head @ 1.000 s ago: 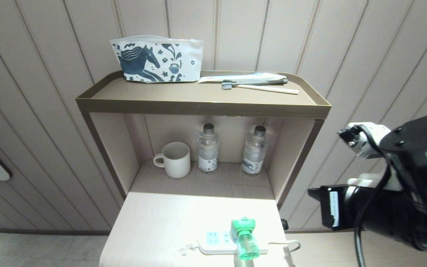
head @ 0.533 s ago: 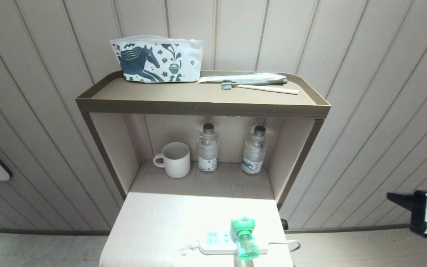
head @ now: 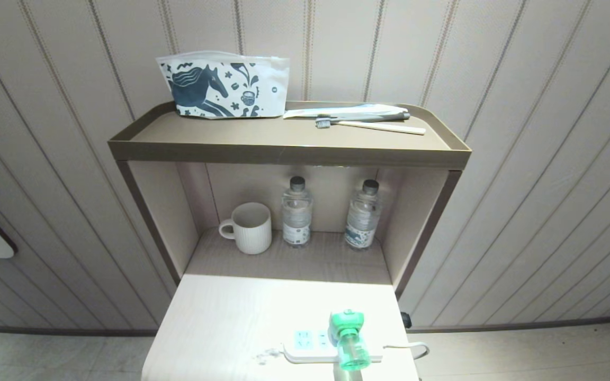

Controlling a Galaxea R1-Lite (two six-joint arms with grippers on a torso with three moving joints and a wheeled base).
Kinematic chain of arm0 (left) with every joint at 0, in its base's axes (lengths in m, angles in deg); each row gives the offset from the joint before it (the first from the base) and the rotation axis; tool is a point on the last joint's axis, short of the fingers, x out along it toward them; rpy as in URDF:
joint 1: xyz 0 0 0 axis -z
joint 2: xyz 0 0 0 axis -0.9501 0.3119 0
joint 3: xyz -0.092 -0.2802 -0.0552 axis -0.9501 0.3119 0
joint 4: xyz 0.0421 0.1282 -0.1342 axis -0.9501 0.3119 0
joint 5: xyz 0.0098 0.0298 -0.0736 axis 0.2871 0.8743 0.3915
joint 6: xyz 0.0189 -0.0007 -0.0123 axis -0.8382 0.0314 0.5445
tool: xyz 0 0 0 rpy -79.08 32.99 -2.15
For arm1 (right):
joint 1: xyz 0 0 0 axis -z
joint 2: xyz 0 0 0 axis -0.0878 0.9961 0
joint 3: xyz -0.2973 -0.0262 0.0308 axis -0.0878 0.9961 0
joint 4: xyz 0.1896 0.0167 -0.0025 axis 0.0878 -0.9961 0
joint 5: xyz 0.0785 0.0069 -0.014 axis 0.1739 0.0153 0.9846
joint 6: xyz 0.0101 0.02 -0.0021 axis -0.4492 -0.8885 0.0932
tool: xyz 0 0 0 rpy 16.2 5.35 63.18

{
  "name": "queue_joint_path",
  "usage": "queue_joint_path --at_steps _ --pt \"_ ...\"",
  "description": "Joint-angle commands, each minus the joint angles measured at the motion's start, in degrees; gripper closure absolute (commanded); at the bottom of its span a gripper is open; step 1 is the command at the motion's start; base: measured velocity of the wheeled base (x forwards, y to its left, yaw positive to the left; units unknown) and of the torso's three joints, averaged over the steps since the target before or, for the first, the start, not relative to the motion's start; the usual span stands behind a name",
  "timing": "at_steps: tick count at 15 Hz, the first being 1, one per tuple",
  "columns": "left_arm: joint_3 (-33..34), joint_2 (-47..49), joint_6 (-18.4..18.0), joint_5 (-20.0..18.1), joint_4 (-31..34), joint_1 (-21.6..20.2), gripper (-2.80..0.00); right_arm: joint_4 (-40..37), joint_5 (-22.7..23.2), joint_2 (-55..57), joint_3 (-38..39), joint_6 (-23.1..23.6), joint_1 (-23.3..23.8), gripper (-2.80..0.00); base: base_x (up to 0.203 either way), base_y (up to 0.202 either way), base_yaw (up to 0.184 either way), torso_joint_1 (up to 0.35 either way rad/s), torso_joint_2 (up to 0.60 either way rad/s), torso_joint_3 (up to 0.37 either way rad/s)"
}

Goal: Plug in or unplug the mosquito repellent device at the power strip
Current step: Hold the socket with your left hand and unplug it with your right hand

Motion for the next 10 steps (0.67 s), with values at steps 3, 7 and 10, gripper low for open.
queue_joint_path --at_steps 3,7,10 --pt "0.0 0.1 0.0 0.0 0.1 0.0 0.00 2.8 -2.0 -8.9 5.7 -0.6 8.4 0.00 0.000 0.000 0.000 0.000 0.00 0.000" --pt "0.0 0.1 0.0 0.0 0.1 0.0 0.00 10.7 -0.4 -14.6 15.1 0.8 17.2 0.00 0.000 0.000 0.000 0.000 0.00 0.000" --pt "0.0 0.1 0.0 0.0 0.1 0.0 0.00 12.1 0.9 -18.2 20.9 1.8 18.1 0.00 0.000 0.000 0.000 0.000 0.00 0.000"
